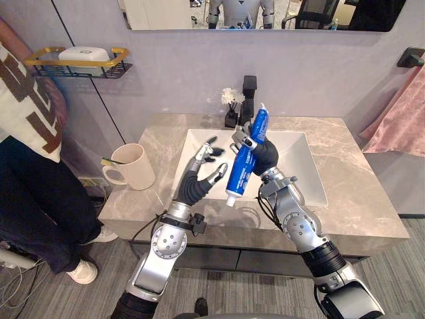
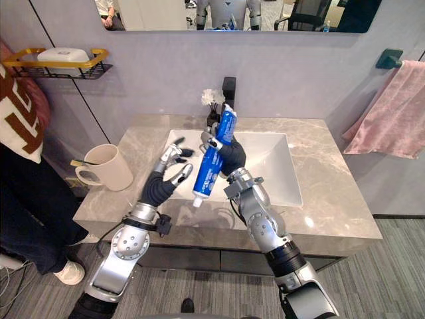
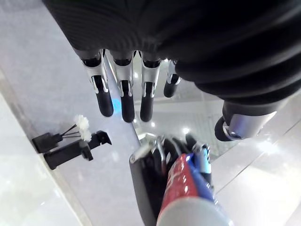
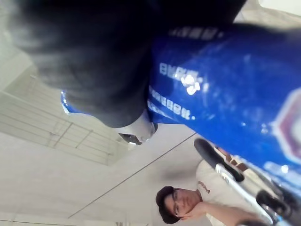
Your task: Organize washtable
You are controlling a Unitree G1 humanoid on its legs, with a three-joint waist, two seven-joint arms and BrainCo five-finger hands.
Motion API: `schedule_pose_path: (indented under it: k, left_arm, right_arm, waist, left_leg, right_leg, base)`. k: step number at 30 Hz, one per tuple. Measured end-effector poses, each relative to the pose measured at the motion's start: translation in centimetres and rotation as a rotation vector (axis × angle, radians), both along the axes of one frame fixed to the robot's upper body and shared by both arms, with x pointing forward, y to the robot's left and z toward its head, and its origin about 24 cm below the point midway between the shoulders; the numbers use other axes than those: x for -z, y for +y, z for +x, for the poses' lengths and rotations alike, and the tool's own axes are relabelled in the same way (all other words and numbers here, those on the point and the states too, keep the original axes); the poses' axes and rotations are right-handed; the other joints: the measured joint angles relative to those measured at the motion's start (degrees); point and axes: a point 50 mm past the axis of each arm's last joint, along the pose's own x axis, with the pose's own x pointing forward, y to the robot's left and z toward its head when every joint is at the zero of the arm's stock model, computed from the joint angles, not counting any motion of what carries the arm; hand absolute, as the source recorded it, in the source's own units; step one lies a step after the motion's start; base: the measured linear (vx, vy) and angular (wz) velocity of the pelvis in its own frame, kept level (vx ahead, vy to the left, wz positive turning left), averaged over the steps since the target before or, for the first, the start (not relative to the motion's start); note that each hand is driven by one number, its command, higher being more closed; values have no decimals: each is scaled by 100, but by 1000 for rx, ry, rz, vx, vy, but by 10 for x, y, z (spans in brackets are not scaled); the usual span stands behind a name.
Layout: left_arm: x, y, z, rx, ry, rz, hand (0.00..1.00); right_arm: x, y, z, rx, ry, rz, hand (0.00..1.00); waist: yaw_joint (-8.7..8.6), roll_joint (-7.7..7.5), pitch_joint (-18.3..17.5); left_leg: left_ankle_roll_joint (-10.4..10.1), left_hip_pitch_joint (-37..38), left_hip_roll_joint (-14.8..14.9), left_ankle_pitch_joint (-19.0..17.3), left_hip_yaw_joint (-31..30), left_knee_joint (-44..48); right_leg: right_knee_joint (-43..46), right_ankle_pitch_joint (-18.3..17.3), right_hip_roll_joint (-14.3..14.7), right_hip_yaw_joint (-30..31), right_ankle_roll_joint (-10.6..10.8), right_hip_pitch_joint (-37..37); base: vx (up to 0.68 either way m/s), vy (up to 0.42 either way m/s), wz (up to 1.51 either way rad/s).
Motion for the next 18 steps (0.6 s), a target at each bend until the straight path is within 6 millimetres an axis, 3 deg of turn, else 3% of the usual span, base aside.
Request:
schedule_pose_path:
  k: [9,14,18]
  left_arm:
    - [-31,28,-13,-140,-167,-41,0]
    - [-46,60,-36,-317,-267,-71,0]
    - [-43,90,-52,-489,-272,-147,0]
  right_arm:
    - [4,-16,-6,64,-2,4,100]
    - [4,-32,-15,128,-14,22,100]
    - [10,-47,-19,204,-5,16,100]
  waist:
    - [-3,21,-16]
    - [9,22,-16]
    - [69,20,-24]
  left_leg:
    - [-3,60,-1,-3,-39,-25]
    - [-29,26,2,-22,-68,-26]
    - [-33,26,-1,-24,-83,-26]
  right_leg:
    - [-21,-8,-4,-47,-7,96]
    - [-65,-24,-9,-113,-35,111]
    - [-115,-23,-21,-180,-35,169]
  base:
    - [0,0,2]
    - [-5,-3,5]
    - [-5,-8,9]
